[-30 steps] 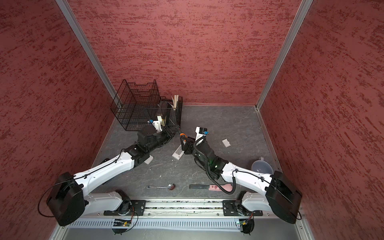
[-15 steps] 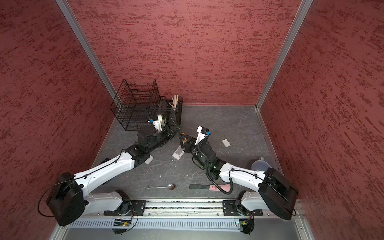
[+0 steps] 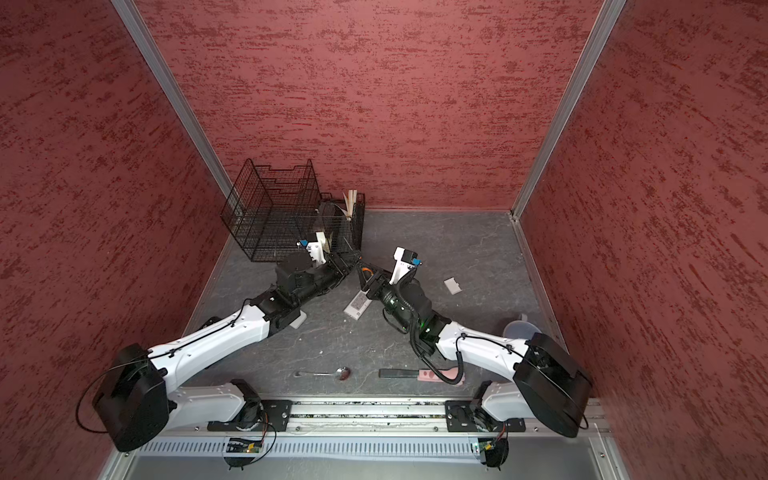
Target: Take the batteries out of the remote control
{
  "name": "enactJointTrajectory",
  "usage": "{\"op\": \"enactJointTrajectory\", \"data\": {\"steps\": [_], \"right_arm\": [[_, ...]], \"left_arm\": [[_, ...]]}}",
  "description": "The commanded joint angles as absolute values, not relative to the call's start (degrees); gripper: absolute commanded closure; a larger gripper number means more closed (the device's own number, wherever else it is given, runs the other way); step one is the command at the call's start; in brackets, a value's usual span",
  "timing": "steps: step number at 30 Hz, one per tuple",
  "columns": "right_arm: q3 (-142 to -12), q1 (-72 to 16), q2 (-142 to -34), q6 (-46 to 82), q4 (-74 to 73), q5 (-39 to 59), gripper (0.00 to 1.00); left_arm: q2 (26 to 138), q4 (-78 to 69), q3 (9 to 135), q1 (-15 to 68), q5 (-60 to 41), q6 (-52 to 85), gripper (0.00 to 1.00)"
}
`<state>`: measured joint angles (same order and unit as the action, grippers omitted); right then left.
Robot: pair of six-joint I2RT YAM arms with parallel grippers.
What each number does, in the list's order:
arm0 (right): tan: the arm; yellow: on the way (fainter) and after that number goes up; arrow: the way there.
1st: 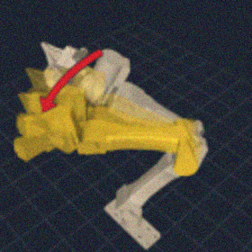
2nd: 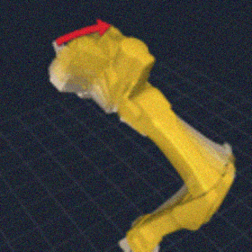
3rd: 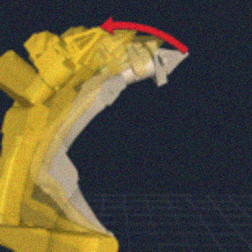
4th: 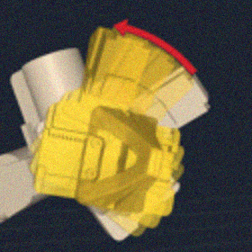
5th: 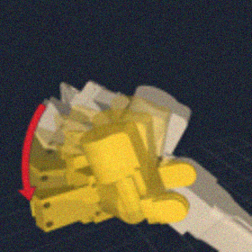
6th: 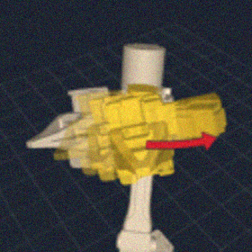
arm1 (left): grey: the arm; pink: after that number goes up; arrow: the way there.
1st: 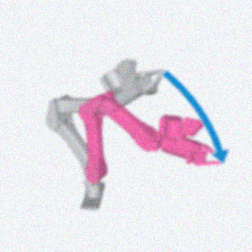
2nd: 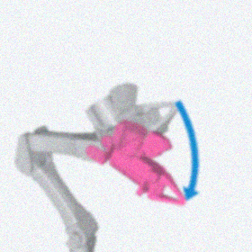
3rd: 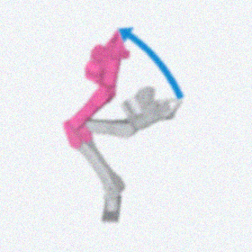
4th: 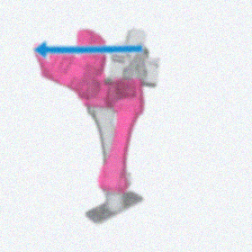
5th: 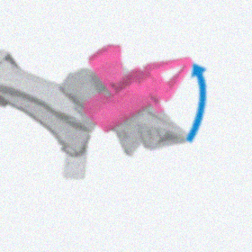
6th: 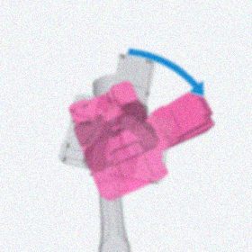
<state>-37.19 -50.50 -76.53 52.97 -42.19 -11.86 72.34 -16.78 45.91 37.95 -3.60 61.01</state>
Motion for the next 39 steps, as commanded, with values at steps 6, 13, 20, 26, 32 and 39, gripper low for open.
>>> {"op": "enactJointTrajectory", "data": {"steps": [6, 13, 20, 26, 32, 39], "right_arm": [[-39.5, -49.4, -78.2, 54.7, -43.2, -9.7, 0.49], [-39.4, -49.2, -78.8, 55.4, -43.3, -9.1, 0.52], [-39.0, -48.9, -78.4, 55.9, -42.8, -9.6, 0.7], [-38.7, -48.7, -77.8, 55.7, -41.5, -9.7, 0.87], [-38.2, -48.3, -75.7, 54.4, -38.7, -8.7, 0.99], [-36.0, -46.9, -70.1, 52.1, -33.6, -6.5, 1.0]], "left_arm": [[72.0, -18.2, 45.4, 38.5, -3.7, 60.8, 1.0], [72.0, -18.2, 45.5, 38.5, -3.7, 60.7, 1.0], [72.1, -18.3, 45.5, 38.5, -3.7, 60.6, 1.0], [72.0, -18.3, 45.5, 38.6, -3.8, 60.4, 1.0], [71.3, -18.5, 44.7, 38.5, -3.8, 60.0, 1.0], [69.6, -20.2, 42.8, 37.1, -4.9, 58.8, 0.8]]}}
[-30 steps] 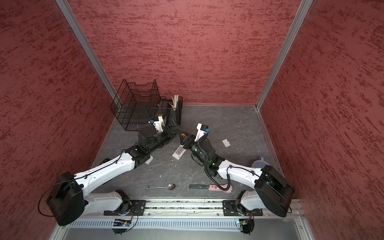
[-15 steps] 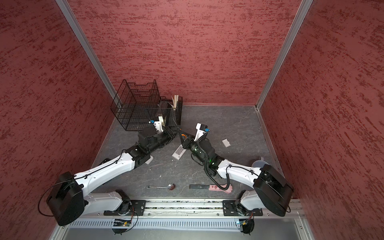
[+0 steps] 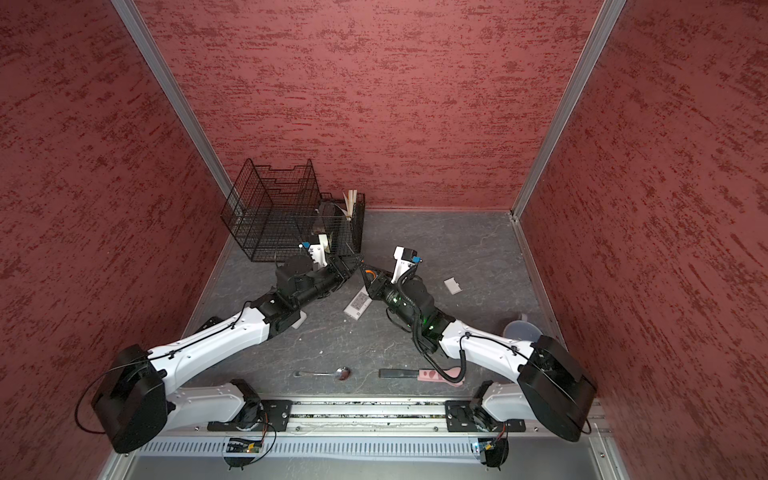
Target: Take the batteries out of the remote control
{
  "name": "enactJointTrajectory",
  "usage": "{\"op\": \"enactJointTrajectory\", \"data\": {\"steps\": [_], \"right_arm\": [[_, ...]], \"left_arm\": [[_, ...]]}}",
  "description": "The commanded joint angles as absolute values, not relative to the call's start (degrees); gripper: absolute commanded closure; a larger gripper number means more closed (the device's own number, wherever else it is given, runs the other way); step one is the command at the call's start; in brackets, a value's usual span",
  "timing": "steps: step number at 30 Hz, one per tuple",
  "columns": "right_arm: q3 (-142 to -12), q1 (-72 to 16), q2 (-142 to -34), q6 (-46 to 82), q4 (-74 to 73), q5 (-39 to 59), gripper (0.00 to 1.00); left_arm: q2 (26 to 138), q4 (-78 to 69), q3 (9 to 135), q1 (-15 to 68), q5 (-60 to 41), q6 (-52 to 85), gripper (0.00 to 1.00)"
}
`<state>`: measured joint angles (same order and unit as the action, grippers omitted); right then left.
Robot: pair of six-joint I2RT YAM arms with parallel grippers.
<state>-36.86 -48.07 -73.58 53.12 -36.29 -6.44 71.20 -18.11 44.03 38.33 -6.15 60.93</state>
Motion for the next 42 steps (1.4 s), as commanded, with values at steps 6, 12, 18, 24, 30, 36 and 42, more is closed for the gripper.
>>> {"op": "enactJointTrajectory", "data": {"steps": [6, 12, 18, 24, 30, 36, 42], "right_arm": [[-35.9, -45.3, -64.6, 49.4, -23.5, -5.0, 1.0], [-34.7, -43.7, -60.9, 48.8, -20.1, -1.6, 1.0], [-35.2, -42.3, -57.9, 46.6, -15.8, 1.1, 1.0], [-35.7, -39.5, -56.7, 50.5, -11.4, 6.1, 1.0], [-35.5, -35.8, -54.3, 62.0, -4.1, 10.4, 1.0], [-35.3, -33.5, -50.6, 66.6, 0.0, 11.9, 1.0], [-35.3, -32.7, -49.5, 67.0, 4.1, 11.3, 1.0]], "left_arm": [[66.5, -20.2, 41.3, 34.7, -6.3, 57.3, 0.72], [64.3, -19.1, 40.5, 32.9, -7.2, 56.7, 0.69], [61.1, -16.3, 38.5, 31.5, -8.1, 56.3, 0.65], [60.5, -12.9, 38.4, 31.3, -11.5, 53.1, 0.58], [62.9, -5.2, 40.3, 32.3, -15.5, 45.2, 0.54], [66.0, 2.7, 42.6, 36.5, -11.9, 35.4, 0.53], [69.8, 2.2, 41.2, 37.8, -9.4, 32.6, 0.52]]}}
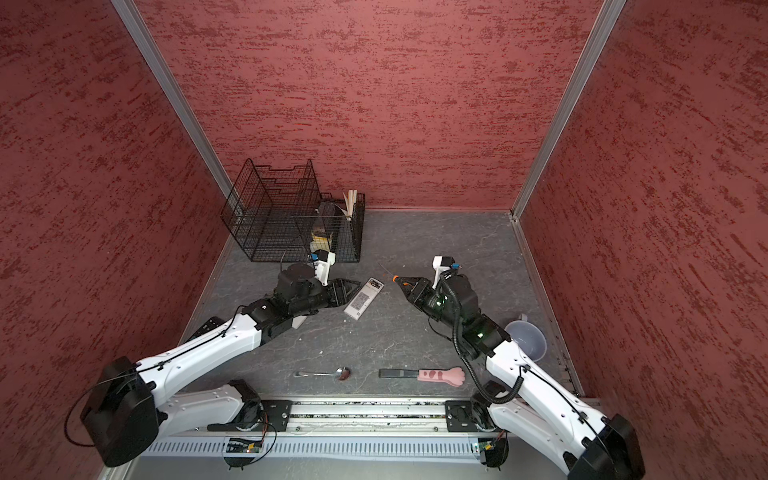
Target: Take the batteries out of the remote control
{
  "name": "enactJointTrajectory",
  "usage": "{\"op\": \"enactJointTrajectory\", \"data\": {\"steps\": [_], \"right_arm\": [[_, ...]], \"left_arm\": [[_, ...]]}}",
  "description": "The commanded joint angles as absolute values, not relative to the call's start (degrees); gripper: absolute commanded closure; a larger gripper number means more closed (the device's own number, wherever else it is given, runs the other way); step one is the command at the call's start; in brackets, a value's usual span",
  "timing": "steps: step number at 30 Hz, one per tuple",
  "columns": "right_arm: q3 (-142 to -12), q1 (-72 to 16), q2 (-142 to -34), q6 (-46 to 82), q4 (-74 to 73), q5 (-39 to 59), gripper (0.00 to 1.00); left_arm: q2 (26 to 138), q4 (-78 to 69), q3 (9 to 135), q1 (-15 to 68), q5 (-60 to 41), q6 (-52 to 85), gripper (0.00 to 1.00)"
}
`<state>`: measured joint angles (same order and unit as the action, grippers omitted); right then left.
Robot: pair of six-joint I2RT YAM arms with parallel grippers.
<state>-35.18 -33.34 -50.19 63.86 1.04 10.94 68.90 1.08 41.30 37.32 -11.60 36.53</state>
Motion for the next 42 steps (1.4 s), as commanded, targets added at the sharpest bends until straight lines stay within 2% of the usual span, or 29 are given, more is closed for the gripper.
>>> {"op": "enactJointTrajectory", "data": {"steps": [1, 5, 12, 23, 42], "right_arm": [[-35.0, -32.7, -49.5, 66.8, 3.9, 11.1, 1.0], [-33.0, -32.7, -50.1, 64.6, -0.3, 11.3, 1.0], [-28.1, -32.7, -51.4, 61.7, -13.9, 12.2, 1.0], [-23.9, -32.7, -57.3, 70.8, -33.4, 12.5, 1.0], [-25.8, -32.7, -58.1, 71.4, -35.8, 13.4, 1.0]], "left_arm": [[70.2, 1.8, 41.1, 38.0, -8.8, 32.4, 0.52], [70.6, -2.1, 40.7, 38.3, -10.6, 34.1, 0.51], [69.1, -16.7, 39.9, 38.9, -16.1, 46.7, 0.51], [74.7, -33.5, 40.1, 42.7, -15.6, 53.5, 0.5], [83.9, -37.0, 45.5, 44.7, -13.2, 53.5, 0.5]]}}
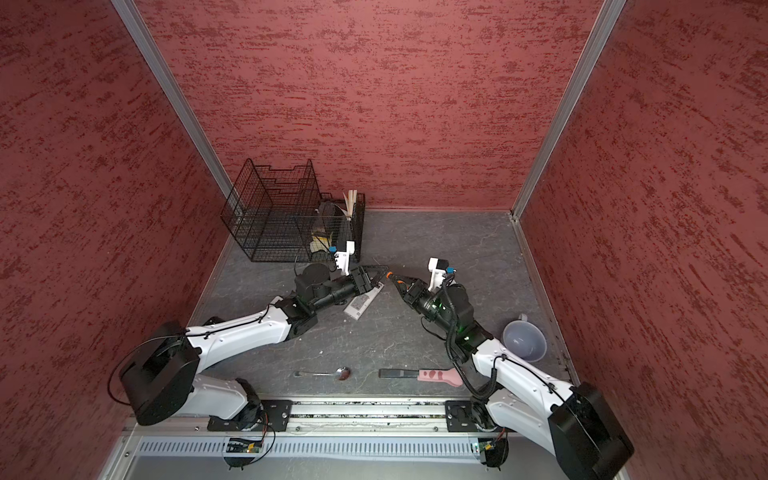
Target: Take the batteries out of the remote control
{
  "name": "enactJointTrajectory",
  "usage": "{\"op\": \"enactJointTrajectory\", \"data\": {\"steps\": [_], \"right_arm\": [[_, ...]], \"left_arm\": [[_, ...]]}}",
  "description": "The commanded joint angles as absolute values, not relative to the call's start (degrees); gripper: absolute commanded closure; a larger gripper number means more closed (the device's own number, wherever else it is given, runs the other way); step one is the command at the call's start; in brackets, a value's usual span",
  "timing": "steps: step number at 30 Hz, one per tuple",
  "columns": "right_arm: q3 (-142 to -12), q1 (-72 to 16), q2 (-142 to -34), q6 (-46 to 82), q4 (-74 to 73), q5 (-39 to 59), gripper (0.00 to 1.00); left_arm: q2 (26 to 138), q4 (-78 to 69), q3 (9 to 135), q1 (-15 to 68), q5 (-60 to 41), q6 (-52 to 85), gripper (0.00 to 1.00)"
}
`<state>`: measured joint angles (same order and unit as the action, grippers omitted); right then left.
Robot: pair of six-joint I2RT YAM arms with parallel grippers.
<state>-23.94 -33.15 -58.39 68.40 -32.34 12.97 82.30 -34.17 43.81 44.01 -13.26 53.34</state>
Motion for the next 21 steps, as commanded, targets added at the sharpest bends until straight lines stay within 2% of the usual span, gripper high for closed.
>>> {"op": "enactJointTrajectory", "data": {"steps": [1, 11, 21], "right_arm": [[-25.9, -32.8, -58.2, 71.5, -36.1, 13.4, 1.0], [-25.6, -32.7, -58.3, 72.2, -37.3, 12.5, 1.0], [-25.5, -32.8, -58.9, 72.6, -37.8, 11.9, 1.0]], "left_arm": [[84.6, -37.6, 45.9, 44.8, -13.4, 53.8, 0.51], [87.5, -40.1, 47.0, 45.4, -13.7, 54.9, 0.59], [87.7, -40.6, 46.9, 45.4, -13.5, 55.1, 0.87]]}}
